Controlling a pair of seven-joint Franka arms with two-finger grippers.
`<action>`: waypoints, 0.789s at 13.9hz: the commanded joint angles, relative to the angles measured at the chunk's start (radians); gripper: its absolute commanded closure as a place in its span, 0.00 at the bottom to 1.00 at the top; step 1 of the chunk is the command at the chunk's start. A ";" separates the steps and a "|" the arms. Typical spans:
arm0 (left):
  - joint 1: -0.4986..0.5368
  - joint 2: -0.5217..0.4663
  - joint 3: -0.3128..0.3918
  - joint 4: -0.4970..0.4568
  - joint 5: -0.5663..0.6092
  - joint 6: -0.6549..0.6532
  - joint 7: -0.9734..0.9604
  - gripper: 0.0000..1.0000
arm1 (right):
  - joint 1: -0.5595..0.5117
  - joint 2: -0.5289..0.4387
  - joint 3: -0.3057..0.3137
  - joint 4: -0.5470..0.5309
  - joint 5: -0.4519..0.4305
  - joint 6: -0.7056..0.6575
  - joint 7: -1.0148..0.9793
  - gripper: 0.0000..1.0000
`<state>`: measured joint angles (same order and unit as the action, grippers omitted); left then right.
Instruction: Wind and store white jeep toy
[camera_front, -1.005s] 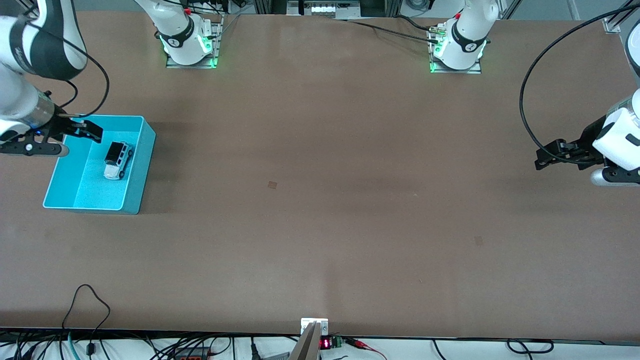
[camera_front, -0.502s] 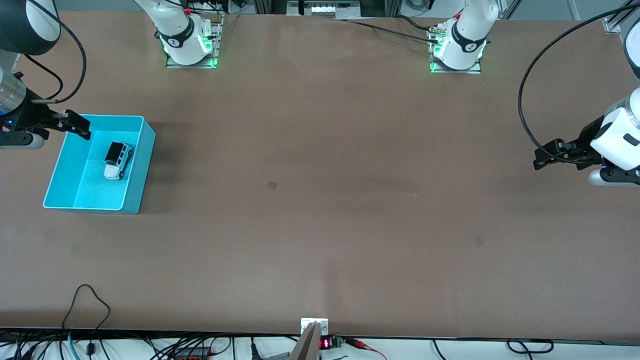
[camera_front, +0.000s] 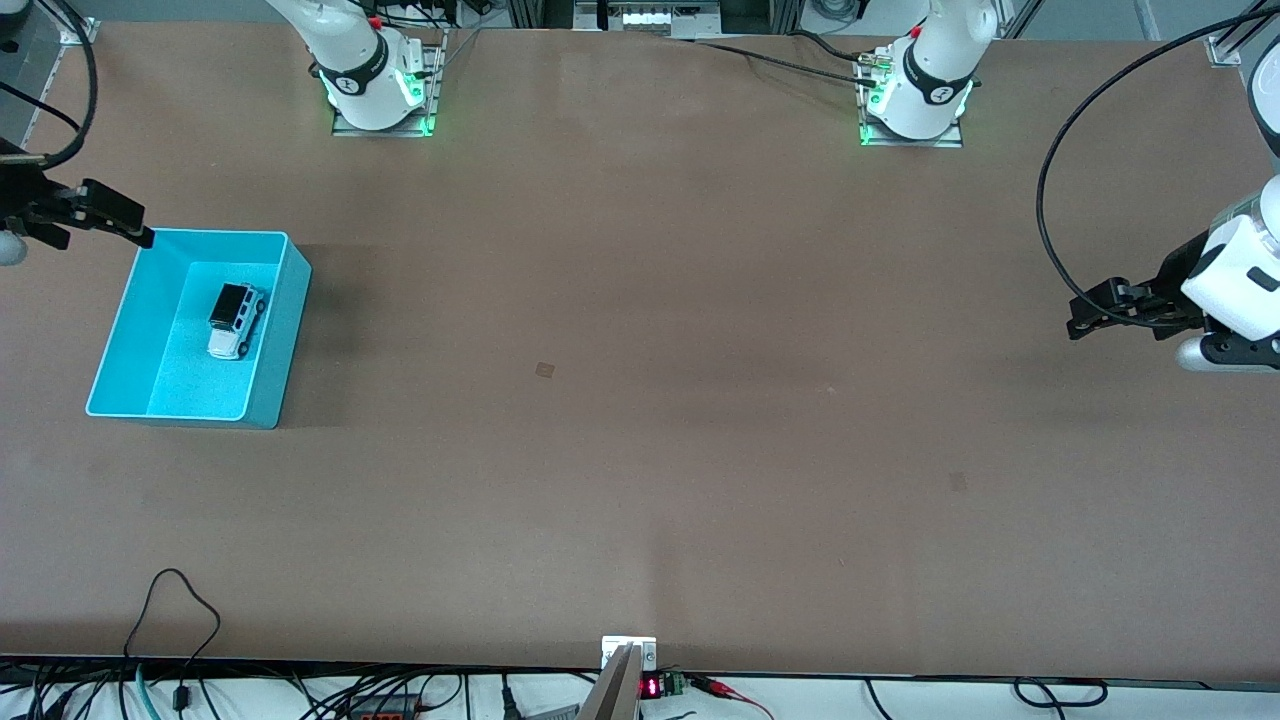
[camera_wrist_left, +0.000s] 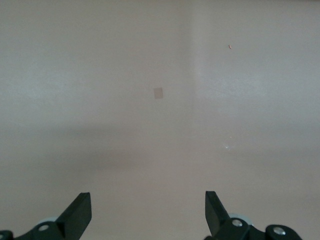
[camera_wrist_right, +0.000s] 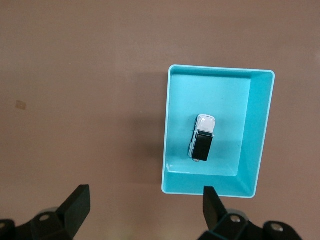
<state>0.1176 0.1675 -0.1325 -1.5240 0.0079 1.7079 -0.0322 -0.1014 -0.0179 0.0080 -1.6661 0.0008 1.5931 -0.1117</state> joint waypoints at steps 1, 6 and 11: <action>-0.002 -0.017 0.002 -0.015 -0.014 0.009 -0.005 0.00 | 0.026 0.096 -0.014 0.161 0.001 -0.103 -0.011 0.00; -0.004 -0.019 -0.019 -0.015 -0.008 0.007 -0.006 0.00 | 0.109 0.127 0.001 0.166 -0.171 -0.096 -0.006 0.00; -0.003 -0.016 -0.022 -0.012 -0.008 0.012 -0.006 0.00 | 0.126 0.133 0.000 0.158 -0.154 -0.087 0.069 0.00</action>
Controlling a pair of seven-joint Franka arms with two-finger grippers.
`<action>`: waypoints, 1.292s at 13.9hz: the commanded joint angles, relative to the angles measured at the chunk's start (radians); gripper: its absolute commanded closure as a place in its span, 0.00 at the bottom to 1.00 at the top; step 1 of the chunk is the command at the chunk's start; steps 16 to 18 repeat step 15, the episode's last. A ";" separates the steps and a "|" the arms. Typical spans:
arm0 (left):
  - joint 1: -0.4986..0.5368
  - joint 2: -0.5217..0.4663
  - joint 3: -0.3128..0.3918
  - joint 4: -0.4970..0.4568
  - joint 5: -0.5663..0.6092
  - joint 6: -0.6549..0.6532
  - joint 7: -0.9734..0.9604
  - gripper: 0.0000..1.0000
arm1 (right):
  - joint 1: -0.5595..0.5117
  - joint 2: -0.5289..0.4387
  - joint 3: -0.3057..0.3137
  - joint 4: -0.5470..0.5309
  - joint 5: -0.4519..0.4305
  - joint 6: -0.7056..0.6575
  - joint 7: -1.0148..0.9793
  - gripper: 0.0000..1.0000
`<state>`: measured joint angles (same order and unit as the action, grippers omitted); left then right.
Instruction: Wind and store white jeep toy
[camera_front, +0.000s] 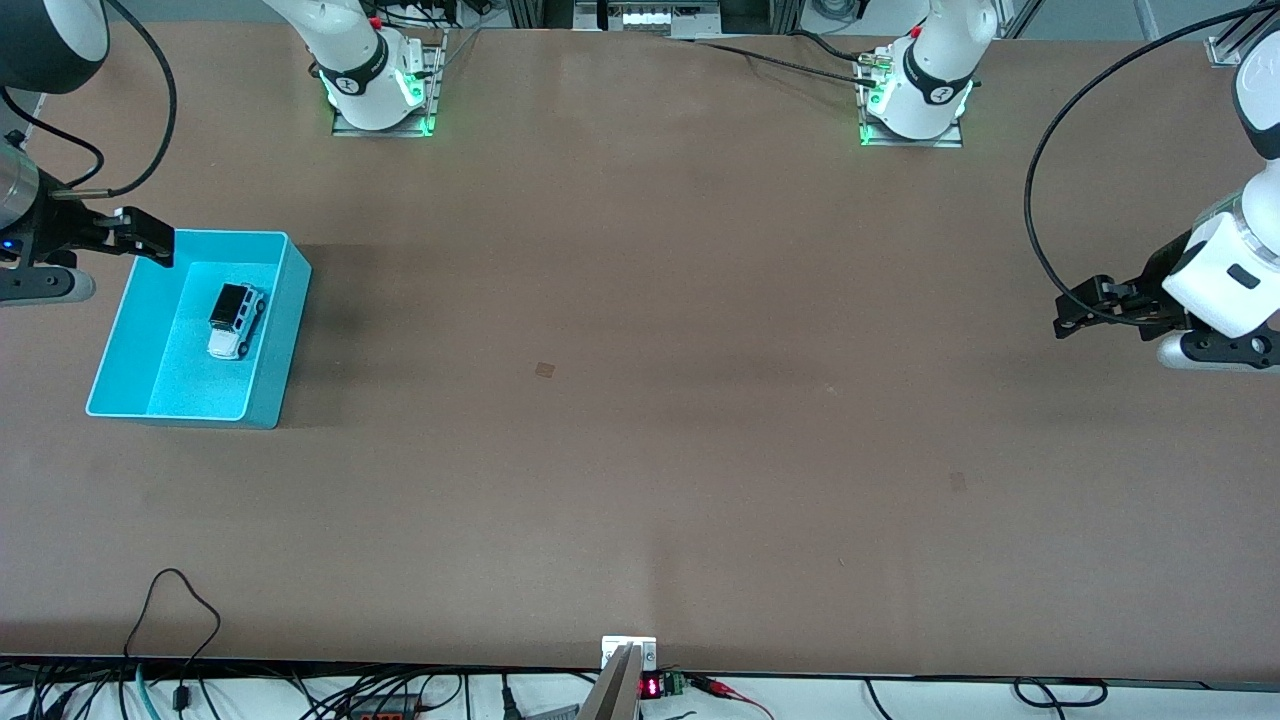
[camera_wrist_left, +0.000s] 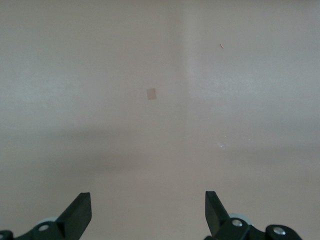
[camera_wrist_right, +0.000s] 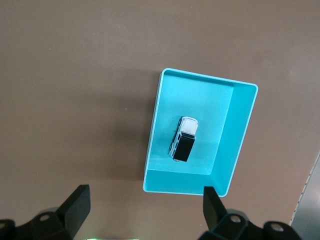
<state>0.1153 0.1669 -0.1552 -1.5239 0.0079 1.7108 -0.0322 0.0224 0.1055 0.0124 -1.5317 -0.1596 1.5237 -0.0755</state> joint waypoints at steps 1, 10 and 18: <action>0.000 -0.017 0.000 -0.013 -0.008 0.009 -0.006 0.00 | 0.002 0.010 -0.006 0.024 0.026 -0.013 0.045 0.00; -0.129 -0.024 0.135 -0.010 -0.020 0.000 -0.008 0.00 | -0.052 -0.003 -0.042 -0.014 0.152 0.029 0.040 0.00; -0.109 -0.044 0.131 -0.012 -0.019 -0.011 -0.003 0.00 | -0.050 -0.004 -0.043 -0.021 0.150 0.024 0.039 0.00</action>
